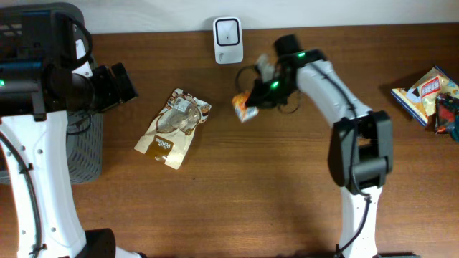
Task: Scan the item barcode
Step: 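Grasp the Kleenex pack and lift it toward the scanner, then hold the Kleenex pack in front of the white scanner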
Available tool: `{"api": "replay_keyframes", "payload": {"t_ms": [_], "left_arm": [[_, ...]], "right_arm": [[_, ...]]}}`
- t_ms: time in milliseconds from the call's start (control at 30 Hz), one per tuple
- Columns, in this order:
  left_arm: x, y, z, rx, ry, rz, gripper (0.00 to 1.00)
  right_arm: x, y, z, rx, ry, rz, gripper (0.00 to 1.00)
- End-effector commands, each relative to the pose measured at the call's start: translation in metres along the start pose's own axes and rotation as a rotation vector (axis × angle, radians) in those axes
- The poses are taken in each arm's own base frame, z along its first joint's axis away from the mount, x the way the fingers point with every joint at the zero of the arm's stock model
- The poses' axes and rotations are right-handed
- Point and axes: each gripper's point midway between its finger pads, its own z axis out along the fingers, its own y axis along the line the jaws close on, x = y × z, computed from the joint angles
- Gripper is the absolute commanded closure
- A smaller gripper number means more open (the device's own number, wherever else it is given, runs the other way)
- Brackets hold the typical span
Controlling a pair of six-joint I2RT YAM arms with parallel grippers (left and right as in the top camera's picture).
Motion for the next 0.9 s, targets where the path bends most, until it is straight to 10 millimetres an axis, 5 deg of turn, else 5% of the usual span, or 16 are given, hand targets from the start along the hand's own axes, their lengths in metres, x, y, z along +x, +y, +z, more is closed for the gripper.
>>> {"api": "replay_keyframes", "payload": {"t_ms": [0, 100, 200, 267, 333, 400, 500, 633, 867], "left_arm": [[0.000, 0.000, -0.002, 0.000, -0.006, -0.006, 0.01], [0.000, 0.000, -0.002, 0.000, -0.006, -0.006, 0.01], [0.000, 0.000, -0.002, 0.000, -0.006, -0.006, 0.01], [0.000, 0.000, -0.002, 0.000, -0.006, -0.006, 0.01], [0.000, 0.000, -0.002, 0.000, -0.006, -0.006, 0.01], [0.000, 0.000, -0.002, 0.000, -0.006, -0.006, 0.01], [0.000, 0.000, -0.002, 0.000, -0.006, -0.006, 0.01], [0.000, 0.000, -0.002, 0.000, -0.006, -0.006, 0.01], [0.000, 0.000, -0.002, 0.000, -0.006, -0.006, 0.01]], "right_arm": [[-0.039, 0.018, -0.026, -0.195, -0.123, 0.111, 0.96], [-0.072, 0.005, -0.032, -0.101, -0.265, 0.064, 0.96], [-0.124, -0.006, -0.058, 0.187, -0.512, 0.007, 0.96], [-0.157, 0.002, -0.087, 0.425, -0.697, -0.110, 0.96], [-0.182, 0.033, -0.107, 0.674, -0.857, -0.354, 0.96], [-0.191, 0.061, -0.105, 0.834, -0.905, -0.556, 0.96], [-0.201, 0.080, -0.065, 1.047, -0.845, -0.898, 0.96], [-0.212, 0.056, -0.035, 1.126, -0.801, -1.013, 0.96], [-0.216, 0.027, -0.040, 1.119, -0.805, -0.921, 0.96]]}}
